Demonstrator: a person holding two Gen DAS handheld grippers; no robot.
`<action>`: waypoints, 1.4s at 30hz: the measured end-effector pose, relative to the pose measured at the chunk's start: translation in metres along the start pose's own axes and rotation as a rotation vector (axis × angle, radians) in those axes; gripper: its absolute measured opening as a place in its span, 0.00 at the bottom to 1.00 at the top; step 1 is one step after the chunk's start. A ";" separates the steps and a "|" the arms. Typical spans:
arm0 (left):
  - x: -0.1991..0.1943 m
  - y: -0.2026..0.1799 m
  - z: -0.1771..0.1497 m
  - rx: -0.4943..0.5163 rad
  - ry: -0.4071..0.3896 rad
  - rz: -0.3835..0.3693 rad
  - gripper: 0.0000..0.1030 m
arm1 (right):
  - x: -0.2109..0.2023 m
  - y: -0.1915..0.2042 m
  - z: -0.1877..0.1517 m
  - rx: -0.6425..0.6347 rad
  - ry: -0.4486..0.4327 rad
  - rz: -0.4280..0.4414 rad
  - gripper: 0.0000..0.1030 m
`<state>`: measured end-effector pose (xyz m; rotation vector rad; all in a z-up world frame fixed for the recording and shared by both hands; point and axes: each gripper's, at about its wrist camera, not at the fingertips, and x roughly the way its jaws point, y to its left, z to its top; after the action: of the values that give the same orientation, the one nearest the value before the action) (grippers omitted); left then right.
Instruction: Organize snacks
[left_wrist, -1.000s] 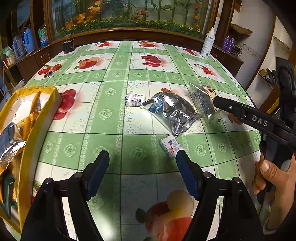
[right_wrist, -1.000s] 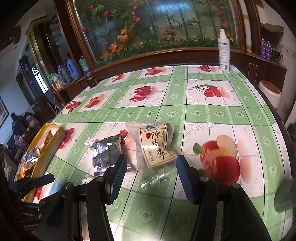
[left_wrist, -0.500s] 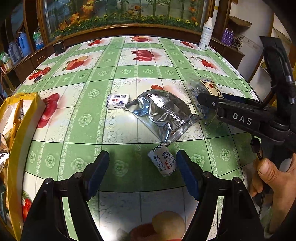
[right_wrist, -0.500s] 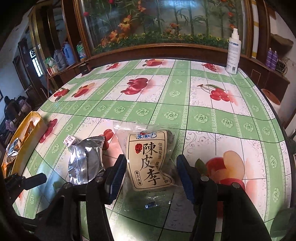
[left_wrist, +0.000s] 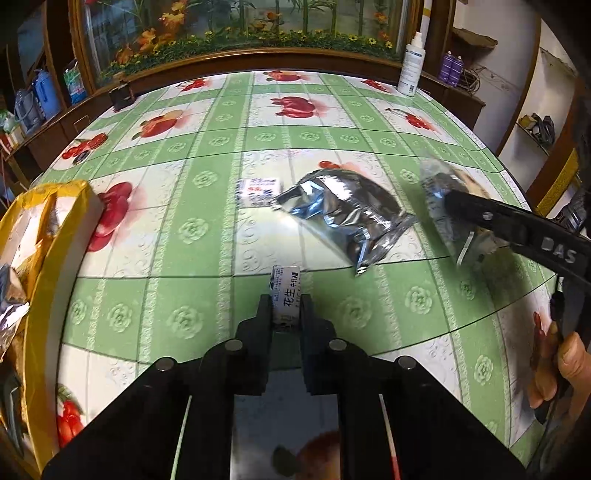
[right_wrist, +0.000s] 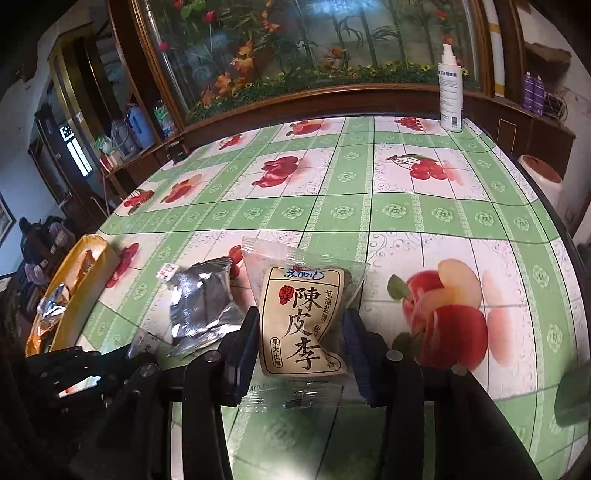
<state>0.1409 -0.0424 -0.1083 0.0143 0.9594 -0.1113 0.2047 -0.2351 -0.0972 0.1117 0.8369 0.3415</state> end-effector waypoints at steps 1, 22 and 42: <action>-0.002 0.003 -0.003 -0.006 0.001 -0.009 0.10 | -0.005 0.001 -0.002 0.005 -0.008 0.009 0.45; -0.103 0.082 -0.065 -0.135 -0.142 -0.019 0.10 | -0.062 0.094 -0.058 -0.026 -0.038 0.227 0.44; -0.124 0.178 -0.084 -0.298 -0.190 0.159 0.11 | -0.040 0.212 -0.043 -0.203 -0.011 0.355 0.44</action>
<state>0.0202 0.1511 -0.0621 -0.1910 0.7738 0.1754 0.0940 -0.0515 -0.0489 0.0721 0.7662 0.7571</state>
